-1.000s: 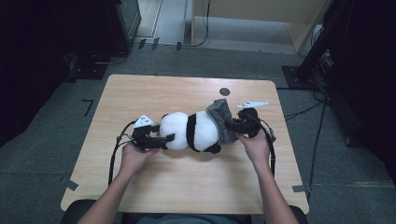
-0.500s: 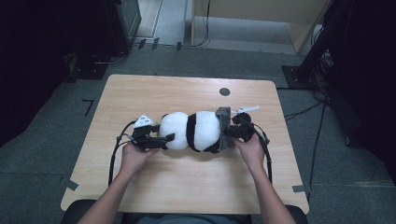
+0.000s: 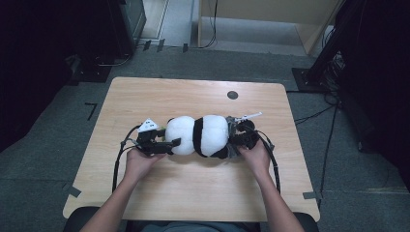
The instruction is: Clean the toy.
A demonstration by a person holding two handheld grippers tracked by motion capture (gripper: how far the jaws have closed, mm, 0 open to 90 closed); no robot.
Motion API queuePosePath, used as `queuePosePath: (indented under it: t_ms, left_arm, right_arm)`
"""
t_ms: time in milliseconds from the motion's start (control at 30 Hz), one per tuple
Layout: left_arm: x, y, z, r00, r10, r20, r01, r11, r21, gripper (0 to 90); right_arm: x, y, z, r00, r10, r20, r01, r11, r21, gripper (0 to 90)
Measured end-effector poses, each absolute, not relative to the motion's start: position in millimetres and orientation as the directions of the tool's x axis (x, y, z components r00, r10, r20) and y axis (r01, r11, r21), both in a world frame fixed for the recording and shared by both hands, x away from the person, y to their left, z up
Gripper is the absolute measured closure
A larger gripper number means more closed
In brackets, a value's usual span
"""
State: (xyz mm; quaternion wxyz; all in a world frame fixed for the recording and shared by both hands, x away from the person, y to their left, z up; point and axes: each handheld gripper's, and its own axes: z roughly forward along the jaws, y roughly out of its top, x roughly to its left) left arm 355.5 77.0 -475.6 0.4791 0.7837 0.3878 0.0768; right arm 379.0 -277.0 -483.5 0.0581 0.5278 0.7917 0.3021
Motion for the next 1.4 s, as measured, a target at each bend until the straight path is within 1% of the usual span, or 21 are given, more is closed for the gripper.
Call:
queuePosePath:
  t_ms: [100, 200, 333, 467, 567, 900, 1000, 1167, 1333, 1400]
  left_arm:
    - [355.4, 77.1, -475.5, 0.688, 0.681, -0.249, 0.534, -0.243, 0.810, 25.2]
    - [355.2, 77.1, -475.4, 0.688, 0.681, -0.249, 0.534, -0.244, 0.809, 25.2]
    - [355.1, 77.0, -475.3, 0.688, 0.682, -0.248, 0.534, -0.245, 0.809, 25.2]
    - [355.4, 76.7, -475.4, 0.689, 0.682, -0.246, 0.532, -0.246, 0.810, 25.2]
    - [355.5, 76.5, -475.4, 0.688, 0.682, -0.247, 0.533, -0.244, 0.810, 25.2]
    - [355.4, 76.1, -475.3, 0.687, 0.684, -0.247, 0.533, -0.243, 0.811, 25.2]
    - [355.3, 76.0, -475.3, 0.687, 0.684, -0.247, 0.533, -0.242, 0.811, 25.2]
    - [355.8, 76.1, -475.6, 0.688, 0.683, -0.246, 0.532, -0.243, 0.811, 25.2]
    - [356.8, 75.5, -475.5, 0.684, 0.684, -0.253, 0.535, -0.235, 0.812, 25.2]
    - [356.8, 75.4, -475.6, 0.683, 0.684, -0.254, 0.535, -0.233, 0.812, 25.2]
  right_arm:
    - [376.7, -280.3, -477.2, -0.444, 0.874, 0.199, 0.793, 0.280, 0.541, 75.6]
    - [374.0, -288.2, -470.1, -0.434, 0.881, 0.187, 0.789, 0.271, 0.552, 75.7]
    - [370.0, -300.8, -458.6, -0.412, 0.889, 0.201, 0.774, 0.225, 0.592, 75.7]
    - [363.2, -311.5, -438.5, -0.409, 0.888, 0.211, 0.745, 0.191, 0.640, 75.7]
    - [357.2, -314.9, -422.8, -0.423, 0.882, 0.210, 0.712, 0.179, 0.679, 75.6]
    - [344.9, -308.7, -385.1, -0.474, 0.852, 0.223, 0.652, 0.169, 0.739, 75.7]
    - [347.1, -299.9, -387.0, -0.491, 0.842, 0.221, 0.652, 0.187, 0.735, 75.7]
    - [357.0, -285.6, -404.8, -0.500, 0.837, 0.223, 0.677, 0.217, 0.703, 75.9]
    - [364.9, -284.4, -413.1, -0.485, 0.844, 0.231, 0.690, 0.207, 0.694, 75.9]
    - [366.8, -285.8, -418.2, -0.476, 0.843, 0.250, 0.698, 0.189, 0.691, 75.9]
